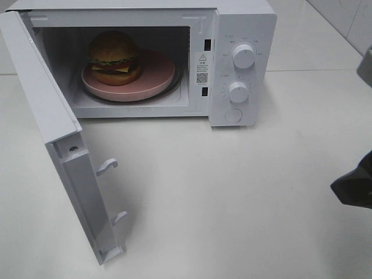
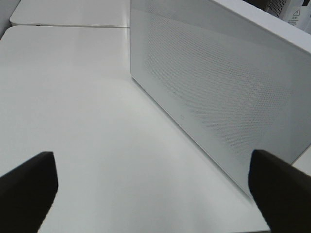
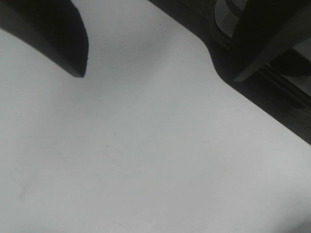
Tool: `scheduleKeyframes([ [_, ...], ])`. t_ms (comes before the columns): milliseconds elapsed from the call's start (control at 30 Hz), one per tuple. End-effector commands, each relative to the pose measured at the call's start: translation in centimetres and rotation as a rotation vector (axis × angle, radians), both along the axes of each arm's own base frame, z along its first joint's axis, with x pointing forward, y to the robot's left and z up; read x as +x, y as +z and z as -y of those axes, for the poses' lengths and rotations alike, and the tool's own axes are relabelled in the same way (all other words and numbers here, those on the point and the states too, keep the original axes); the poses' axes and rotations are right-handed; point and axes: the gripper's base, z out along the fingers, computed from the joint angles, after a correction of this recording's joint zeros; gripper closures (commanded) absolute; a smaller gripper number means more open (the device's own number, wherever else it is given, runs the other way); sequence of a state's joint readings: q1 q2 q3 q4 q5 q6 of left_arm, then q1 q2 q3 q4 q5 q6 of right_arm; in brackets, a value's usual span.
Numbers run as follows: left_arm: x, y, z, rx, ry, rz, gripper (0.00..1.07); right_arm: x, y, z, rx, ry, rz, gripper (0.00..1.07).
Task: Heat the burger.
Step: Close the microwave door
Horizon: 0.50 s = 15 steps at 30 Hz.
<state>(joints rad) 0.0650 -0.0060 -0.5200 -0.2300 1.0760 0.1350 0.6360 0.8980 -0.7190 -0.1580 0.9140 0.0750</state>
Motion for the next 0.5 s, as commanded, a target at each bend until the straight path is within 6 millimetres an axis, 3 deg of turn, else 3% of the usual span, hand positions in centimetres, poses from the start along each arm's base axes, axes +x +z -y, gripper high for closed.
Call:
scheduleKeyframes([
  [33,0.0,0.0,0.0,-0.002,-0.001,0.006,0.07,-0.3,-0.5,1.5,0.009,-0.093,-0.022,0.31],
  [233,0.0,0.0,0.0,-0.002,-0.001,0.006,0.07,-1.6,-1.3,4.7,0.088,-0.327,-0.010,0.31],
  [500,0.0,0.0,0.0,-0.002,-0.001,0.006,0.07,-4.7,-1.6,6.8,0.149,-0.455,0.116,0.31],
])
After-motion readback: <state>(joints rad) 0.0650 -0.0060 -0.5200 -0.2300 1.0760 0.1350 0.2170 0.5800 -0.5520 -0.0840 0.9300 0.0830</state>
